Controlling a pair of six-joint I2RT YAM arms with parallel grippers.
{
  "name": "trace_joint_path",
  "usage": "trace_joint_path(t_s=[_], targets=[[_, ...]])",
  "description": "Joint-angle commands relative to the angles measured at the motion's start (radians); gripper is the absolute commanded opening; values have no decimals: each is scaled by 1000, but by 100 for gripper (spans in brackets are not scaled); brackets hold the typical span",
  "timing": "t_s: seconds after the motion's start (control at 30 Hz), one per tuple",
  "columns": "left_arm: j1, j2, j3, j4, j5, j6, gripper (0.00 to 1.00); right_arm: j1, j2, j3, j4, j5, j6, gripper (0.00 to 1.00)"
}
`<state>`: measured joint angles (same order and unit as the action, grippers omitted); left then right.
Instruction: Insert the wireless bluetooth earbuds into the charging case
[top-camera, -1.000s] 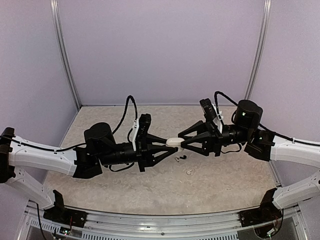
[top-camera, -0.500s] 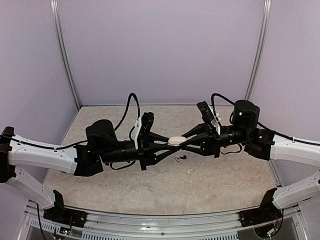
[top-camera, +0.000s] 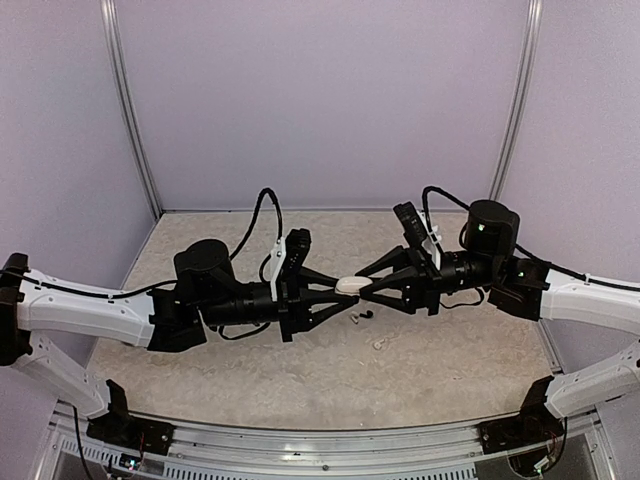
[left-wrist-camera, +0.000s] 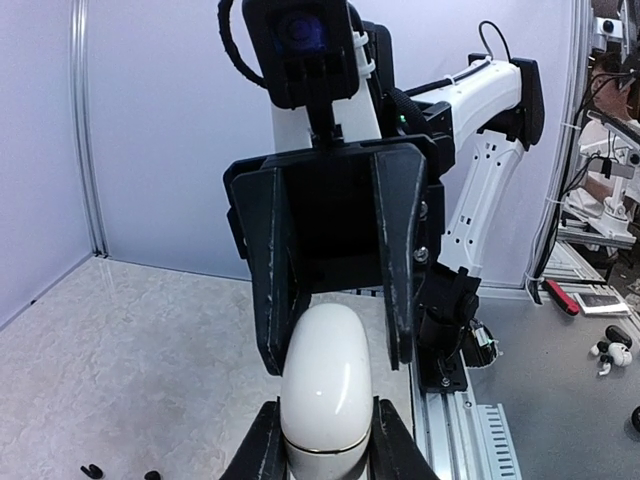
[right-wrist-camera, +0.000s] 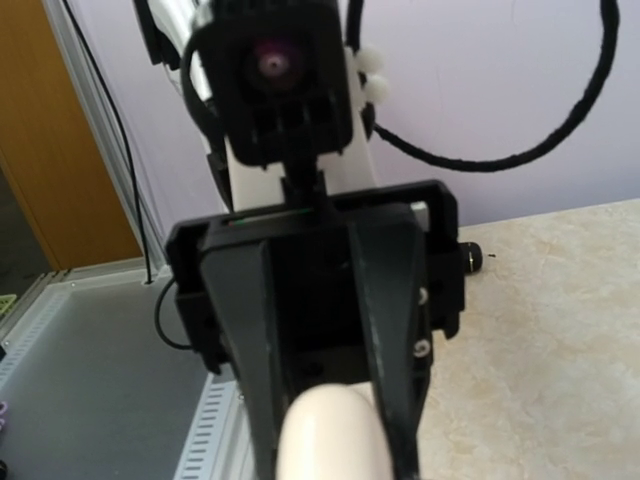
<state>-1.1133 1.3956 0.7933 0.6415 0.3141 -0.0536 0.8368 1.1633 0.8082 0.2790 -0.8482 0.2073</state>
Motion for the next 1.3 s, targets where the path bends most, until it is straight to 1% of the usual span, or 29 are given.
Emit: trace_joint_path(t_s=[0.0, 0.17, 0.23, 0.27, 0.33, 0.37, 0.43, 0.53, 0.73, 0.93, 1.13, 1.27], targets=[[7, -17, 19, -8, 6, 24, 11, 9, -9, 28, 20, -6, 19, 33], [6, -23, 16, -3, 2, 27, 11, 9, 0, 28, 13, -5, 20, 28], [6, -25, 16, -4, 0, 29, 13, 10, 3, 29, 9, -2, 21, 25], [6, -25, 13, -2, -3, 29, 19, 10, 3, 29, 9, -1, 20, 24], [7, -28, 1, 15, -12, 26, 38, 9, 0, 27, 14, 5, 21, 23], [7, -30, -10, 38, -15, 23, 46, 10, -3, 28, 20, 9, 23, 23], [6, -33, -32, 81, -25, 9, 50, 10, -7, 24, 42, 23, 31, 23], [8, -28, -56, 136, -29, -4, 50, 9, -5, 6, 118, 37, 68, 23], [8, 10, -49, 182, -6, -32, 47, 10, 20, -10, 223, 29, 125, 21], [6, 21, -52, 241, -1, -58, 44, 11, 28, -16, 247, 19, 142, 21], [0, 47, -30, 247, 0, -62, 40, 10, 36, -15, 257, 12, 149, 21], [-2, 58, -25, 251, -3, -70, 38, 10, 36, -23, 265, 11, 155, 21]])
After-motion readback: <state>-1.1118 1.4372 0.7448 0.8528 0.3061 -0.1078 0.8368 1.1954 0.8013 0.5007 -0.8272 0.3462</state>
